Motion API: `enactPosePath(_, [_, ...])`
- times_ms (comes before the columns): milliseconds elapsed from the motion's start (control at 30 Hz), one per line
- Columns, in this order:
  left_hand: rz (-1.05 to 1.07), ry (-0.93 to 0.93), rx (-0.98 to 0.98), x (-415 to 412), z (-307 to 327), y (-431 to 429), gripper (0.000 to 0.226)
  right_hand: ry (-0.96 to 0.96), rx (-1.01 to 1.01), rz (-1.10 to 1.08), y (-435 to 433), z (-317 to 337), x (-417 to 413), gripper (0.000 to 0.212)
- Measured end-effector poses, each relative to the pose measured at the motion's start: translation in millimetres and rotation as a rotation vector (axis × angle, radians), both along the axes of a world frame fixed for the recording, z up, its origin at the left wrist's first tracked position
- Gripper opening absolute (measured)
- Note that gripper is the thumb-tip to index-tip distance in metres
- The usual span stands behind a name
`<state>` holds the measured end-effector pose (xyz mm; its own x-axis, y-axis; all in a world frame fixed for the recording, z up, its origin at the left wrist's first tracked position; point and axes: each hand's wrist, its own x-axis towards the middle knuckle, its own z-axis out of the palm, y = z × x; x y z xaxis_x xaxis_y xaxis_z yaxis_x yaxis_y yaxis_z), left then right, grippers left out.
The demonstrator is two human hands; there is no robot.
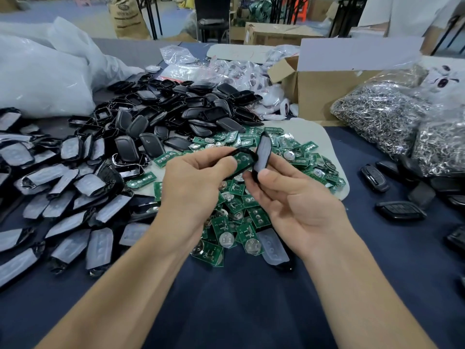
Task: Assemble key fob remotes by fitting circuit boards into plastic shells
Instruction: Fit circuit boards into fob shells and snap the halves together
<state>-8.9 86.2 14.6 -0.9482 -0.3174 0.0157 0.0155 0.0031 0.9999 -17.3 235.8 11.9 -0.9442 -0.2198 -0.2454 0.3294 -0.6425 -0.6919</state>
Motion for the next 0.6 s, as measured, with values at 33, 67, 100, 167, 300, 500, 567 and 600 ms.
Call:
enactPosePath(33, [-0.005,0.011,-0.032,0,-1,-1,0.015,0.01,0.009,0.006,-1,-1,0,0.053])
enactPosePath(67, [-0.011,0.019,-0.085,0,0,-4,0.015,0.014,0.018,0.006,-1,-1,0,0.055])
enactPosePath(100, [-0.014,0.023,-0.149,1,1,-7,0.016,0.018,0.025,0.006,0,-1,0,0.055])
enactPosePath(167, [0.018,0.013,-0.284,0,2,-12,0.016,0.021,0.029,0.012,1,-1,0,0.054])
enactPosePath(300, [0.115,-0.029,-0.237,-1,6,-14,0.017,0.008,0.037,0.055,2,0,0,0.048])
enactPosePath(500, [0.128,-0.061,0.053,-3,8,-8,0.014,-0.016,0.078,0.059,-1,-1,2,0.057])
enactPosePath(567, [0.125,-0.055,0.045,-3,8,-7,0.014,0.01,0.099,0.061,-1,-1,2,0.059])
enactPosePath(600, [0.123,-0.053,0.042,-3,8,-7,0.015,0.023,0.112,0.063,-2,-1,2,0.061])
